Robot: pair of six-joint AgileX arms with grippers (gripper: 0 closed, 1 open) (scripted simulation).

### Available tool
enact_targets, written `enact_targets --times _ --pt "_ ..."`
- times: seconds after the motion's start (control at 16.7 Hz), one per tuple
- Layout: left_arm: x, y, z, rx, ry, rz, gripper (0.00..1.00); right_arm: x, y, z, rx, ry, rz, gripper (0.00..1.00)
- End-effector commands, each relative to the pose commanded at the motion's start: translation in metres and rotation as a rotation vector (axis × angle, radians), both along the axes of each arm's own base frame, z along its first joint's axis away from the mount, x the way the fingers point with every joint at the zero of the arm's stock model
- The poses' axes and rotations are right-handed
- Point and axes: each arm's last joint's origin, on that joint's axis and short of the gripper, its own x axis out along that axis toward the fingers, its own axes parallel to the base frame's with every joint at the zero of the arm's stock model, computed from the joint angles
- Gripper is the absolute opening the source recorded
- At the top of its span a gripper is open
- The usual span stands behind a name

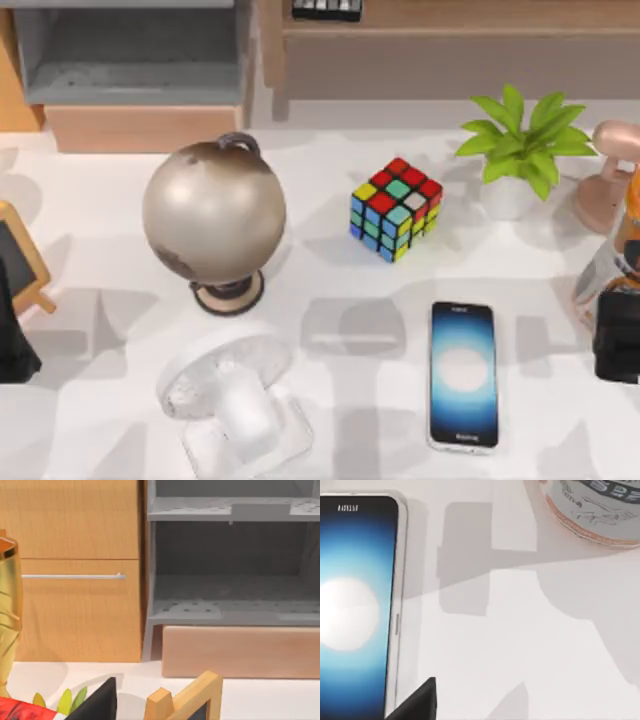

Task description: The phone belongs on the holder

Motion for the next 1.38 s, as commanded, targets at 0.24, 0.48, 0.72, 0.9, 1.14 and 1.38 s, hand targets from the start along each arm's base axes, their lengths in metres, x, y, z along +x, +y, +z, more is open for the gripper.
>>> enact_targets --times 0.24,0.48,0.72,0.9,1.14,1.38 --pt "0.0 0.0 0.0 0.0 0.0 0.0 1.0 0.045 0.048 -0.004 -0.067 0.297 -0.013 1.0" --pt "0.0 0.0 0.0 0.0 0.0 0.0 1.0 0.079 0.103 -0.015 -0.123 0.431 -0.022 1.0" --pt "0.0 0.0 0.0 0.0 0.0 0.0 1.0 0.096 0.142 -0.023 -0.133 0.457 -0.024 1.0" --pt "0.0 0.0 0.0 0.0 0.0 0.0 1.0 0.098 0.148 -0.025 -0.132 0.457 -0.024 1.0" --pt "0.0 0.0 0.0 0.0 0.0 0.0 1.0 0.099 0.146 -0.026 -0.131 0.456 -0.026 1.0" --pt "0.0 0.0 0.0 0.0 0.0 0.0 1.0 0.1 0.149 -0.057 -0.132 0.456 -0.024 1.0"
